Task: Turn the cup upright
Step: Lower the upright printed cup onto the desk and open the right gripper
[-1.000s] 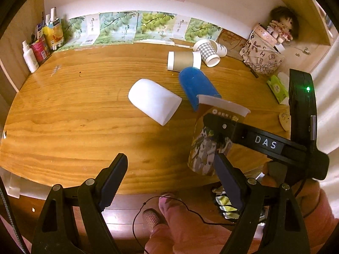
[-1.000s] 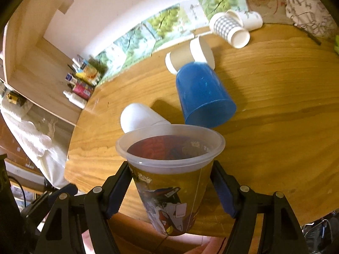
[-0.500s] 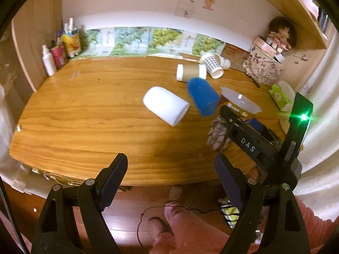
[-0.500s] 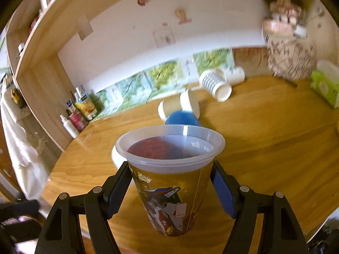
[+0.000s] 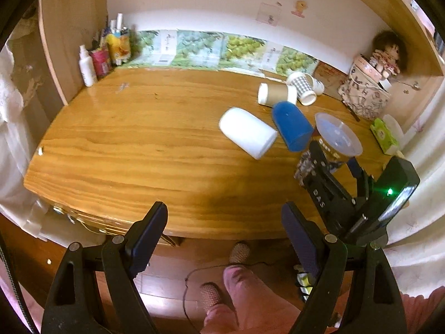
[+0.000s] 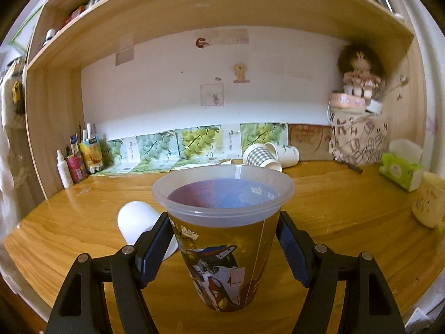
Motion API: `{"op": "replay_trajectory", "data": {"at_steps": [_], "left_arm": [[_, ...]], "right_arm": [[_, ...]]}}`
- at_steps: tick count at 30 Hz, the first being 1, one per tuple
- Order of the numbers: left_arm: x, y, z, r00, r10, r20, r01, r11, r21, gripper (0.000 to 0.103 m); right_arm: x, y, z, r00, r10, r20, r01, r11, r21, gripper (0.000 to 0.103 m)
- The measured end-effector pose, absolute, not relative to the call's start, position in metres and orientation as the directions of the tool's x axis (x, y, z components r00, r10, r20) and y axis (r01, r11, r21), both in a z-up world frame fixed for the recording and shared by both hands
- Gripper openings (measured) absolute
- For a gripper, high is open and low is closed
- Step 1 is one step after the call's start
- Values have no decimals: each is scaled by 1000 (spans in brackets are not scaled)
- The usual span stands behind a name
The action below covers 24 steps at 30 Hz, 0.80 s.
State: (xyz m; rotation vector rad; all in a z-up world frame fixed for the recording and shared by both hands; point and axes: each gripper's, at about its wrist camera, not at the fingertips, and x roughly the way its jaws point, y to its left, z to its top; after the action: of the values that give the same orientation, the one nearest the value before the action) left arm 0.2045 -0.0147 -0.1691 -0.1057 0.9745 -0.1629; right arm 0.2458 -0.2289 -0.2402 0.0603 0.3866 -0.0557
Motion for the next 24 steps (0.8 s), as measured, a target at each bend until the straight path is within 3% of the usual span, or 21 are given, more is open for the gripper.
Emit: {"op": "replay_trajectory", "data": {"at_steps": [14, 24], "left_arm": [[206, 8, -158, 602, -129, -788, 49, 991, -125, 86], [202, 6, -160, 594, -167, -787, 84, 986, -146, 86]], "right_arm": [[243, -213, -254, 936, -54, -347, 50, 999, -20, 75], [229, -206, -253, 936, -55, -348, 37, 998, -58, 76]]}}
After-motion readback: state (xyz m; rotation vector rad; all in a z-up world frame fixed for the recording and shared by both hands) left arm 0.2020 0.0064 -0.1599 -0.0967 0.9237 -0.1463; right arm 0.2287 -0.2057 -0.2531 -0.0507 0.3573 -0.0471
